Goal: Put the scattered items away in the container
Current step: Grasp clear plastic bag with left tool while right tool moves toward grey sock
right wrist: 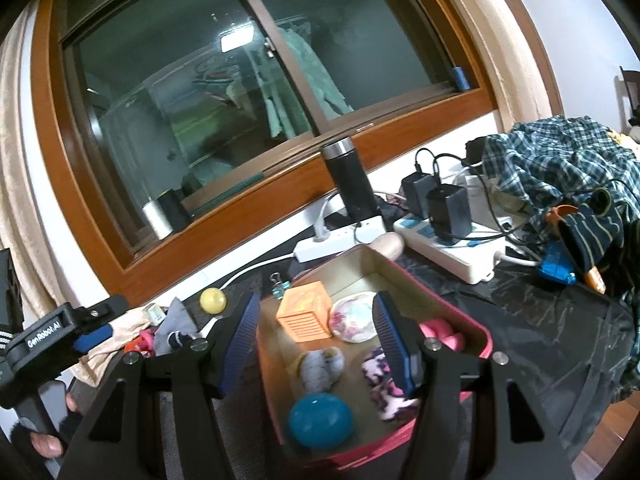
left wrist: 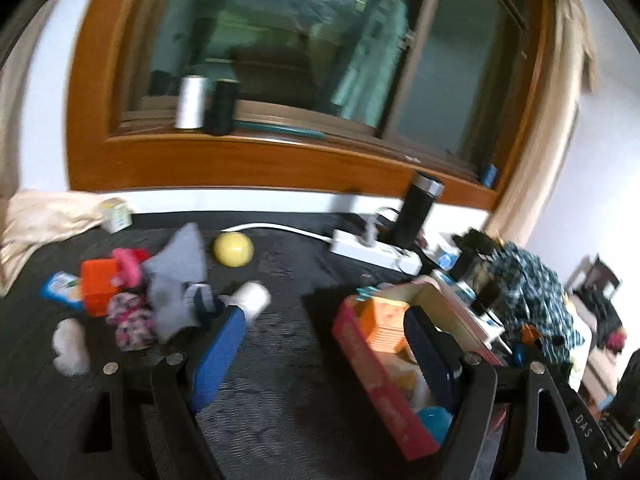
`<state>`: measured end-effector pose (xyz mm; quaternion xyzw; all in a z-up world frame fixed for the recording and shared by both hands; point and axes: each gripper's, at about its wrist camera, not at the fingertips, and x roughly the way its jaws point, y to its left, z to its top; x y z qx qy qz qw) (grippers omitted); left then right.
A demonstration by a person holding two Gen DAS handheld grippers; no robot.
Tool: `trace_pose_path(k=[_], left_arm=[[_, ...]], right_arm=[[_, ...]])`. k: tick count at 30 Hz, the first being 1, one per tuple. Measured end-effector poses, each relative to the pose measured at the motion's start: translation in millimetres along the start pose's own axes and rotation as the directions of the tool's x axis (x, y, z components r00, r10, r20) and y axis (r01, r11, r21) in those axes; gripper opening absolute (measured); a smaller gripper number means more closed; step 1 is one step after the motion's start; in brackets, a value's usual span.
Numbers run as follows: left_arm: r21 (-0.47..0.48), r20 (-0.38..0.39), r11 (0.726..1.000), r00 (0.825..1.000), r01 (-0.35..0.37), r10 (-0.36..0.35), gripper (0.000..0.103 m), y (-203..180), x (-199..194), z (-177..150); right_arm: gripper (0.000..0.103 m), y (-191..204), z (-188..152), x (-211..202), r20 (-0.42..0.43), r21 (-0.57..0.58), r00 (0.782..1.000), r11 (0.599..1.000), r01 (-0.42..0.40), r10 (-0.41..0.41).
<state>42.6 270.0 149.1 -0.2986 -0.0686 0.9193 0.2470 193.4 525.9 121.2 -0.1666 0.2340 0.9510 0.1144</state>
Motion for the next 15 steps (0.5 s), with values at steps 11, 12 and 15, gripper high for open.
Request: trace_pose_path(k=[11, 12, 15], left_arm=[[-0.15, 0.099, 0.97, 0.974, -0.189, 0.205, 0.083, 90.6, 13.3, -11.4], [-0.163, 0.091, 0.965, 0.971, -0.206, 0.222, 0.083, 99.5, 17.4, -14.9], [-0.197, 0.047, 0.952, 0.968, -0.234, 0.247, 0.083, 122.5, 24.9, -20.2]], right_arm=[[0.063, 23.9, -17.2, 18.9, -0.037, -0.076, 0.999, 0.997, -0.012, 0.009], [0.063, 27.2, -17.7, 20.8, -0.04, -0.084, 0.999, 0.996, -0.008, 0.004], [0.063, 45.1, -14.3, 31.9, -0.091, -0.097, 0.996, 0.995, -0.032, 0.023]])
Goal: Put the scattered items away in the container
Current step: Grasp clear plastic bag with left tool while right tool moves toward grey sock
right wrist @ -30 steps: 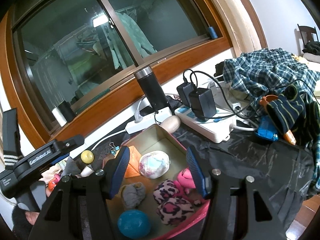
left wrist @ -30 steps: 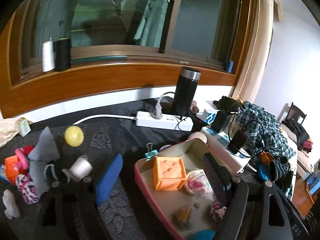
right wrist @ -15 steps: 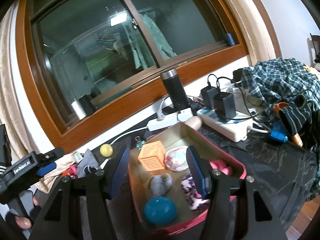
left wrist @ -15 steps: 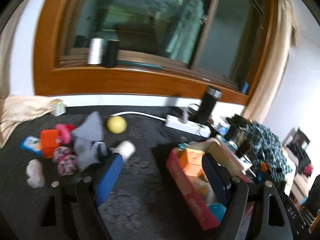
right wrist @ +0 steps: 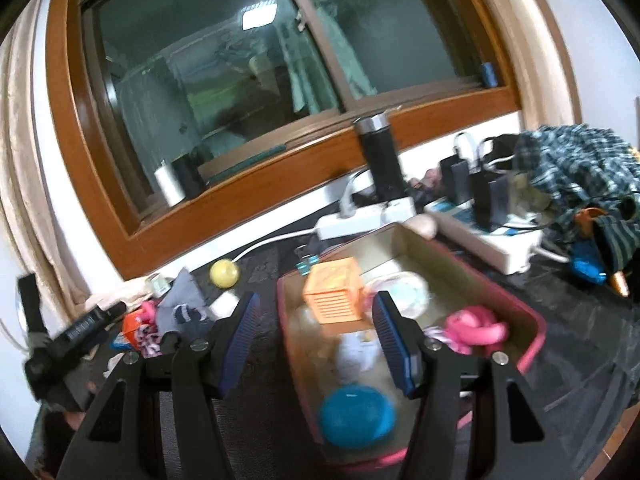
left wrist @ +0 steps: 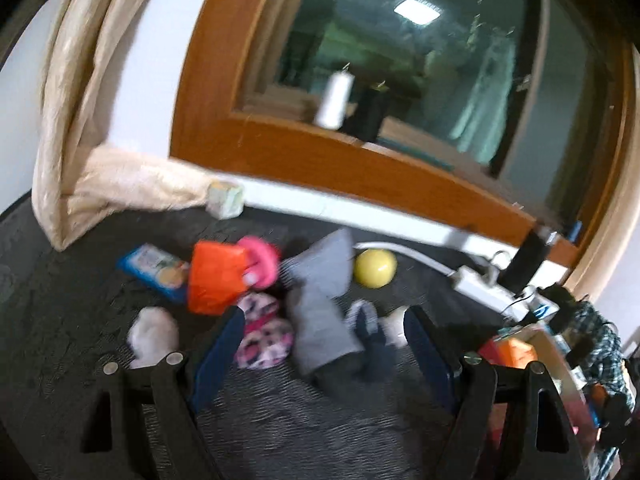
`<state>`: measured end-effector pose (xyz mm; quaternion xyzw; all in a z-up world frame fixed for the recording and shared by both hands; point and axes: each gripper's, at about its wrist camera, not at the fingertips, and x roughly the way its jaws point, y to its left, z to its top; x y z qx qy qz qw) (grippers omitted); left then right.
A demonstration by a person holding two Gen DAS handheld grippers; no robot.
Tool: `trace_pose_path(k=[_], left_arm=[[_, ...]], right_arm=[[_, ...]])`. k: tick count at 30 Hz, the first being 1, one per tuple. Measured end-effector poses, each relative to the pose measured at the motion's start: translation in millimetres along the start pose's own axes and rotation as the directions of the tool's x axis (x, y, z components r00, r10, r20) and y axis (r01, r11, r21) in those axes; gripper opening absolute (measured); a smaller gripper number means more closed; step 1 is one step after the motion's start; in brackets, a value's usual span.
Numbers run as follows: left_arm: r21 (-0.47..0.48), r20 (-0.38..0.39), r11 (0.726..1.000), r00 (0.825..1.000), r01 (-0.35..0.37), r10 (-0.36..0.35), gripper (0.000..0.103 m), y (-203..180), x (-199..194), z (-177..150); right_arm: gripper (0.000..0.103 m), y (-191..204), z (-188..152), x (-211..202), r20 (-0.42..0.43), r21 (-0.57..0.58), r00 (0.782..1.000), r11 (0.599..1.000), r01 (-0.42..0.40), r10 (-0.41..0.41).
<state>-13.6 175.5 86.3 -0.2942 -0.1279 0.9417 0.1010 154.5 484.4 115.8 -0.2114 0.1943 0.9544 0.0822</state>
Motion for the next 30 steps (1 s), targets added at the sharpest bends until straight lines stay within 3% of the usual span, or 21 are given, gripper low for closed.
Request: trace_pose_path(k=[6, 10, 14, 21, 26, 30], left_arm=[[-0.138, -0.042, 0.989, 0.998, -0.05, 0.045, 0.083, 43.2, 4.4, 12.2], [-0.171, -0.032, 0.985, 0.999, -0.016, 0.011, 0.083, 50.0, -11.1, 18.0], [-0.097, -0.023, 0.995, 0.999, 0.025, -0.028, 0.083, 55.0, -32.4, 26.9], [0.061, -0.078, 0.996, 0.994, -0.07, 0.075, 0.083, 117.2, -50.1, 50.6], [0.115, -0.146, 0.992, 0.987, -0.05, 0.067, 0.083, 136.7, -33.1, 46.9], [0.167, -0.264, 0.986, 0.962, -0.023, 0.067, 0.083, 128.9, 4.6, 24.9]], right_arm=[[0.063, 59.0, 12.8, 12.2, -0.122, -0.113, 0.988, 0.988, -0.106, 0.092], [0.066, 70.2, -5.3, 3.9, -0.138, -0.116, 0.984, 0.985, -0.129, 0.113], [0.066, 77.2, -27.1, 6.0, -0.141, -0.087, 0.984, 0.988, -0.125, 0.112], [0.066, 124.2, -31.8, 35.0, -0.232, -0.064, 0.957, 0.979, -0.194, 0.175], [0.067, 155.6, -32.9, 52.9, -0.265, -0.084, 0.948, 0.975, -0.206, 0.177], [0.067, 166.8, -38.5, 71.4, -0.295, -0.093, 0.941, 0.975, -0.2, 0.165]])
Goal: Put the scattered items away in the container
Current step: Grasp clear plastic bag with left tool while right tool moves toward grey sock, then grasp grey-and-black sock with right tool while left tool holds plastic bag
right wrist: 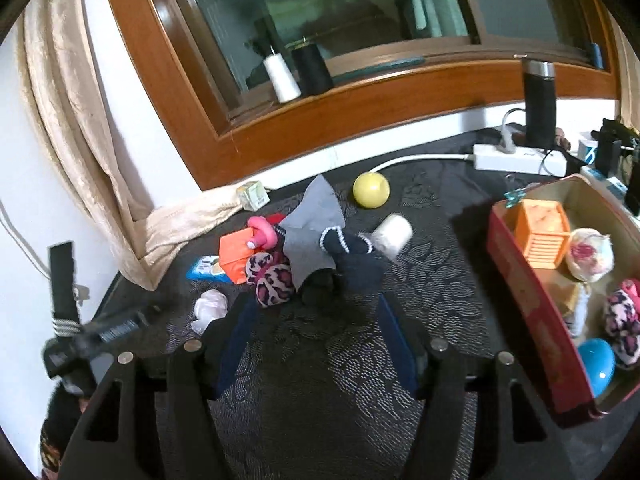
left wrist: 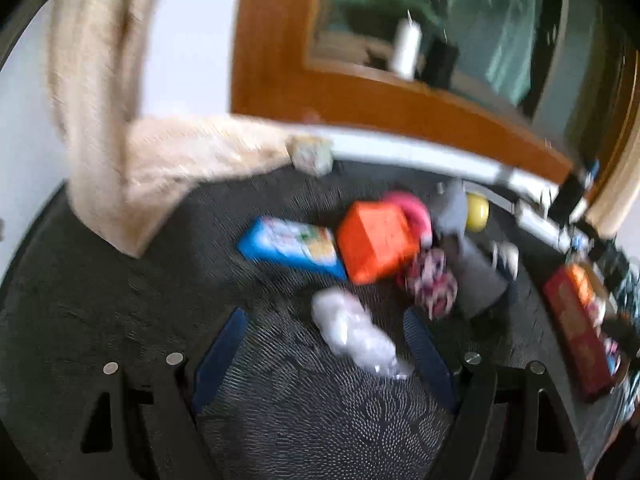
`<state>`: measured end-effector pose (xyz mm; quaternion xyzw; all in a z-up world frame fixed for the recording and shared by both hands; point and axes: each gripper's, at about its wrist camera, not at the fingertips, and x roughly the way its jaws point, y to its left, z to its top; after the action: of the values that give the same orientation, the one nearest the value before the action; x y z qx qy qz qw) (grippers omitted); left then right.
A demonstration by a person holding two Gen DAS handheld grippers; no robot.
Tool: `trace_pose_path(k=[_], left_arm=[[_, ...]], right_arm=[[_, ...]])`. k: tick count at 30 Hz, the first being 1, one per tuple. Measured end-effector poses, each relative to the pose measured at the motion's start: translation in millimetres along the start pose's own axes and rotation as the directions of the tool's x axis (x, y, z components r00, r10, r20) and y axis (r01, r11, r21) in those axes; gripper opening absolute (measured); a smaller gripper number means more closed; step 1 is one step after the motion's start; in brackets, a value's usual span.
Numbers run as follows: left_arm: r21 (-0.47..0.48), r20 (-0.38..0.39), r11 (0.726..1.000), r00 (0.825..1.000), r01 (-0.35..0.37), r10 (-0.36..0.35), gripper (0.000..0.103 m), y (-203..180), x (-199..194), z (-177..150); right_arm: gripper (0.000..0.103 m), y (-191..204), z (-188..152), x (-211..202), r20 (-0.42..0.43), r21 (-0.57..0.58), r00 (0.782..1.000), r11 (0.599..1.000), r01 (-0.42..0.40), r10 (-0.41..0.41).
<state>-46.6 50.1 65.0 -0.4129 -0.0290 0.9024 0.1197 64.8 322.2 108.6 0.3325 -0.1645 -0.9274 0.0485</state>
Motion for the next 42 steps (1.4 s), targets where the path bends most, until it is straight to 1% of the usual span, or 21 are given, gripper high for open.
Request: trace_pose_path(k=[2, 4, 6, 10, 12, 14, 15, 17, 19, 22, 24, 28, 32, 35, 38, 40, 42], left_arm=[[0.022, -0.035, 0.999, 0.999, -0.031, 0.032, 0.083, -5.4, 20.8, -0.7], [0.014, -0.057, 0.998, 0.997, -0.054, 0.054, 0.083, -5.4, 33.9, 1.0], [-0.006, -0.07, 0.999, 0.996, -0.052, 0.052, 0.083, -3.9, 45.3, 2.5], [-0.025, -0.076, 0.998, 0.995, -0.066, 0.064, 0.083, -3.8, 61.6, 0.0], [-0.037, -0.083, 0.998, 0.995, -0.055, 0.052, 0.082, -3.0, 67.5, -2.5], [-0.035, -0.079, 0.998, 0.996, -0.045, 0.042, 0.071, -4.2, 69.2, -3.5], [-0.031, -0.074, 0.999, 0.997, -0.039, 0.037, 0.067, -5.4, 69.0, -3.6], [-0.028, -0.068, 1.0, 0.998, -0.011, 0.01, 0.05, -8.0, 68.1, -4.6], [-0.024, -0.067, 1.0, 0.998, 0.016, -0.017, 0.04, -11.0, 66.3, -6.9], [-0.006, -0.056, 1.0, 0.998, 0.03, -0.03, 0.038, -16.8, 60.6, -10.2], [-0.01, -0.049, 0.999, 0.998, 0.049, -0.05, 0.038, -17.6, 56.3, -11.0], [-0.003, -0.024, 0.998, 0.998, 0.066, -0.066, 0.038, -20.2, 44.0, -10.0], [0.009, -0.007, 0.998, 0.998, 0.066, -0.066, 0.038, -22.8, 37.4, -8.6], [0.011, -0.012, 0.998, 0.998, 0.068, -0.068, 0.038, -23.5, 38.0, -8.8], [0.01, -0.016, 0.997, 0.997, 0.071, -0.071, 0.038, -22.5, 40.5, -8.4], [0.01, -0.016, 0.997, 0.997, 0.071, -0.071, 0.038, -21.8, 39.8, -8.9], [0.007, -0.017, 0.998, 0.997, 0.07, -0.07, 0.038, -20.9, 40.6, -8.8]], right_arm=[[0.067, -2.6, 2.8, 8.2, 0.001, 0.005, 1.0, 1.0, 0.014, -0.014], [0.067, -6.9, 5.7, 15.7, 0.011, 0.011, 0.999, 0.999, 0.036, -0.036], [0.067, -16.4, 8.9, 21.5, 0.028, 0.025, 0.997, 0.997, 0.07, -0.07], [0.067, -33.7, 10.6, 35.7, 0.05, 0.052, 0.992, 0.993, 0.11, -0.113], [0.067, -39.8, 7.9, 44.6, 0.057, 0.056, 0.99, 0.991, 0.122, -0.125], [0.067, -44.3, 4.4, 54.2, 0.057, 0.054, 0.989, 0.99, 0.133, -0.136], [0.067, -45.7, 2.8, 59.2, 0.047, 0.046, 0.989, 0.989, 0.14, -0.143], [0.067, -48.3, 1.3, 66.3, 0.025, 0.032, 0.989, 0.989, 0.142, -0.143], [0.067, -50.4, 1.2, 67.6, 0.019, 0.034, 0.991, 0.991, 0.133, -0.133], [0.067, -53.2, 1.2, 67.5, 0.019, 0.042, 0.994, 0.993, 0.108, -0.108], [0.067, -55.1, 0.7, 68.8, 0.008, 0.055, 0.997, 0.995, 0.078, -0.078], [0.067, -52.6, -0.2, 70.8, -0.017, 0.064, 1.0, 0.998, 0.012, -0.01], [0.067, -30.0, 3.6, 69.5, -0.049, -0.006, 0.998, 0.999, -0.051, 0.05], [0.067, -5.9, 13.5, 74.6, -0.083, -0.103, 0.993, 0.99, -0.096, 0.087], [0.067, 8.4, 20.4, 91.9, -0.103, -0.165, 0.992, 0.982, -0.091, 0.074], [0.067, 11.6, 20.9, 110.9, -0.138, -0.177, 0.988, 0.979, -0.098, 0.074], [0.067, 13.3, 17.0, 129.0, -0.163, -0.197, 0.986, 0.977, -0.075, 0.043]])
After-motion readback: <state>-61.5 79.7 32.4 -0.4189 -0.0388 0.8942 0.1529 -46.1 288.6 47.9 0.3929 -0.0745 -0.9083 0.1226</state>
